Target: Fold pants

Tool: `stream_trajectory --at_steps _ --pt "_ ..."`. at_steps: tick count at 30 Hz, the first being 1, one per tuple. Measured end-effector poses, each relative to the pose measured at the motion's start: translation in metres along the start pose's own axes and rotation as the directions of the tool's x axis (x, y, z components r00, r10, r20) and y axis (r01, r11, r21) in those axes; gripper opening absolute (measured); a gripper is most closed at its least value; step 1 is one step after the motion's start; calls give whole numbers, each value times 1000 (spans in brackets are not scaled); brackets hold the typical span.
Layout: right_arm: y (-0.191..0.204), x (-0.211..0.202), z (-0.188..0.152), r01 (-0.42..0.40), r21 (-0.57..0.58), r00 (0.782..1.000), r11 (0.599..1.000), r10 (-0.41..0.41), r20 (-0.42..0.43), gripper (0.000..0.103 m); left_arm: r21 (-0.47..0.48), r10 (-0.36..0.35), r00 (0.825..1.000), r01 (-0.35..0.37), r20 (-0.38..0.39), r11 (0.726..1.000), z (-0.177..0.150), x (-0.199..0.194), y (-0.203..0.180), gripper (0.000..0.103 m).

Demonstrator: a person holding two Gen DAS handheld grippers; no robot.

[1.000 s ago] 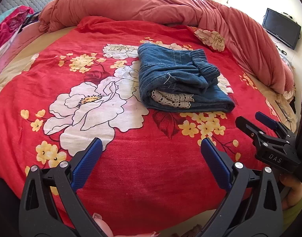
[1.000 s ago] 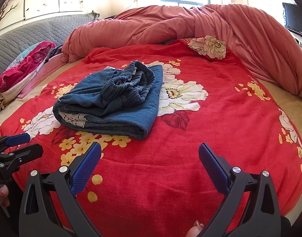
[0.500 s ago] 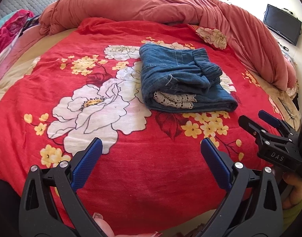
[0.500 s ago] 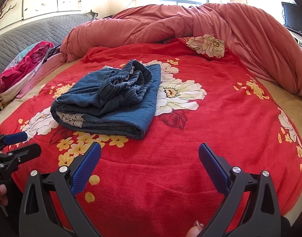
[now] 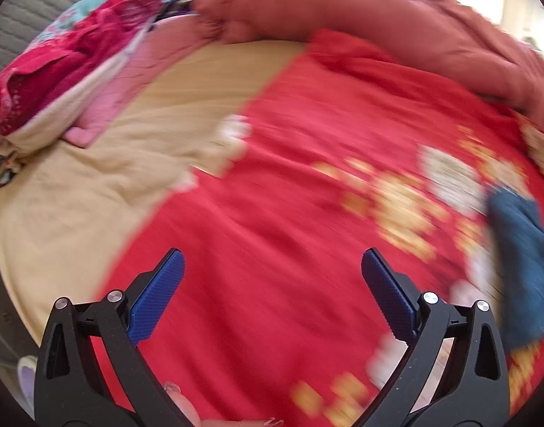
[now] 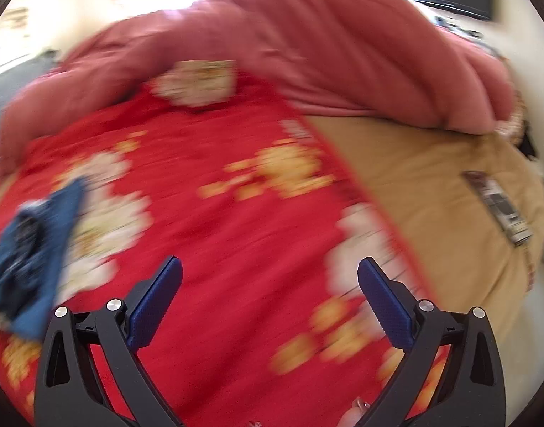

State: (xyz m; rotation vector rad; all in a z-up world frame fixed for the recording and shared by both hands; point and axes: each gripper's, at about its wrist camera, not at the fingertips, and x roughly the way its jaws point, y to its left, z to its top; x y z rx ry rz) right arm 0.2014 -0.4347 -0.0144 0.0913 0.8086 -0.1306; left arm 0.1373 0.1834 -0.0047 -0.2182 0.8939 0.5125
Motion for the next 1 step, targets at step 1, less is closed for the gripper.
stream_trajectory --at_steps 1 --pt "-16 13 10 44 15 999 999 -44 -16 98 -24 40 999 -41 -31 999 13 19 12 93"
